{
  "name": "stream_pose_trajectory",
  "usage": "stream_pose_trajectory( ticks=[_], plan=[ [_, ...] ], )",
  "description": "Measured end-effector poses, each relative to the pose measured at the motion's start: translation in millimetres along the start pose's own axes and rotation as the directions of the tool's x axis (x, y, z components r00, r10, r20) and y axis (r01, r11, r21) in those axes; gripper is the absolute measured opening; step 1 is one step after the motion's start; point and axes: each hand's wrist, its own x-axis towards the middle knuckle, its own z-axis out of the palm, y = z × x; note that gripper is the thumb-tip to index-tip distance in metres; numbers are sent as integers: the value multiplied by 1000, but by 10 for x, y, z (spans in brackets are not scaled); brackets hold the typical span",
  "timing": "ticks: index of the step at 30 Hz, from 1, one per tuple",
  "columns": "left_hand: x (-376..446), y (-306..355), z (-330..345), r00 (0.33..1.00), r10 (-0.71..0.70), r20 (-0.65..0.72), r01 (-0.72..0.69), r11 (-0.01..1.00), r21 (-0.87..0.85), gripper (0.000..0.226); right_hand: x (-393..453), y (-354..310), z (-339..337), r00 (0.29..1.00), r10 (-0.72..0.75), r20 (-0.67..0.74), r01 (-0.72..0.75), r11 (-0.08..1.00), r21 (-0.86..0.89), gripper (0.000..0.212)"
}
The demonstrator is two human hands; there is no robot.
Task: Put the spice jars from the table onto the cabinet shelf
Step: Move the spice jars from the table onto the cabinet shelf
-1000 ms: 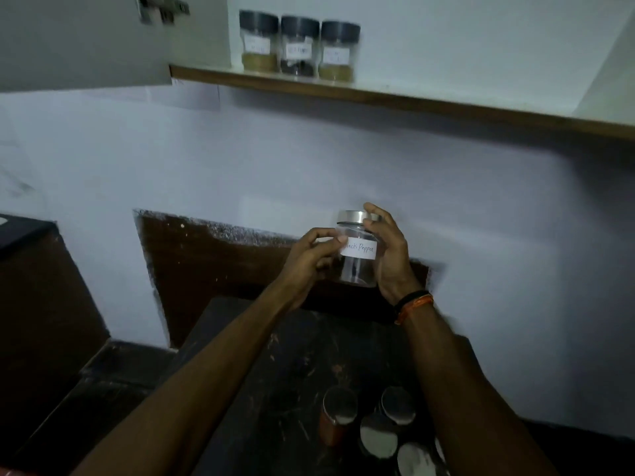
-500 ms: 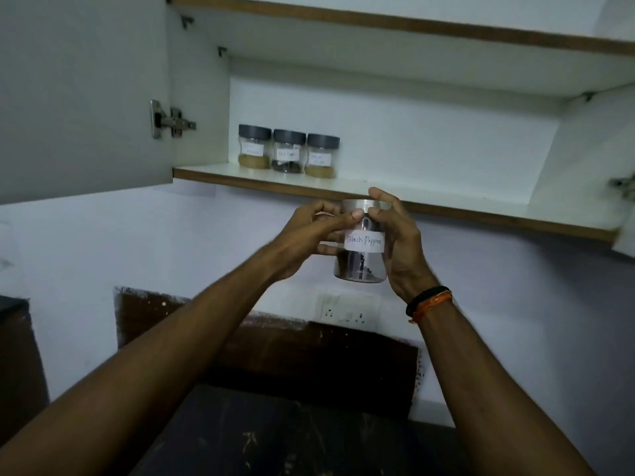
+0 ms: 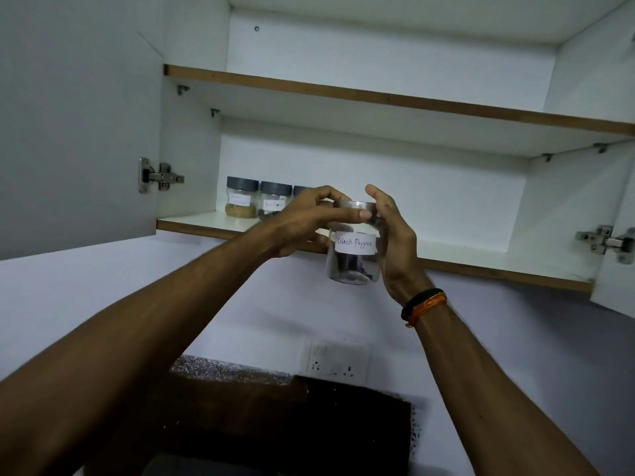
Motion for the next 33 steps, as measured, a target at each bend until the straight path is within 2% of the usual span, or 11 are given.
stream_pose_trajectory(
  ticks=[3, 6, 8, 10, 12, 17, 21, 24, 26, 29, 33],
  plan=[
    [108, 56, -36, 999, 41, -20, -40, 998, 56, 61, 87, -8, -41, 997, -22, -79, 19, 999, -47, 50],
    [241, 145, -103, 994, 90, -65, -80, 986, 144, 54, 252, 64, -154, 977, -65, -201, 28, 983, -182, 57],
    [325, 193, -141, 987, 139, -81, -115, 962, 248, 54, 353, 134, -231, 955, -68, -290, -26, 950, -310, 56],
    [421, 210, -179, 975, 206, -84, -153, 894, 421, 55, 432, 224, -298, 941, -108, -320, -68, 868, -492, 49],
    [531, 191, -201, 972, 223, -74, -158, 852, 498, 59, 493, 315, -354, 947, -171, -272, -58, 741, -669, 44],
    [758, 80, -228, 981, 144, -127, -97, 942, 322, 62, 653, 576, -527, 956, -243, -164, -44, 434, -900, 36],
    [982, -51, -252, 987, 73, -146, -33, 965, 259, 62, 712, 778, -630, 973, -228, -48, 2, 216, -976, 35],
    [1169, -130, -296, 987, 42, -156, -3, 970, 243, 61, 734, 896, -684, 972, -234, -12, -1, 49, -999, 37],
    [1311, -183, -338, 985, 33, -167, 10, 968, 249, 59, 725, 981, -687, 957, -290, 1, 0, -4, -1000, 37],
    [1497, -261, -389, 986, 23, -163, 17, 971, 238, 57, 713, 1073, -677, 917, -399, -13, -18, -8, -1000, 35],
    [1687, -390, -399, 991, 1, -136, 28, 977, 212, 50, 746, 1096, -687, 901, -434, -13, -29, -30, -999, 37]
  ],
)
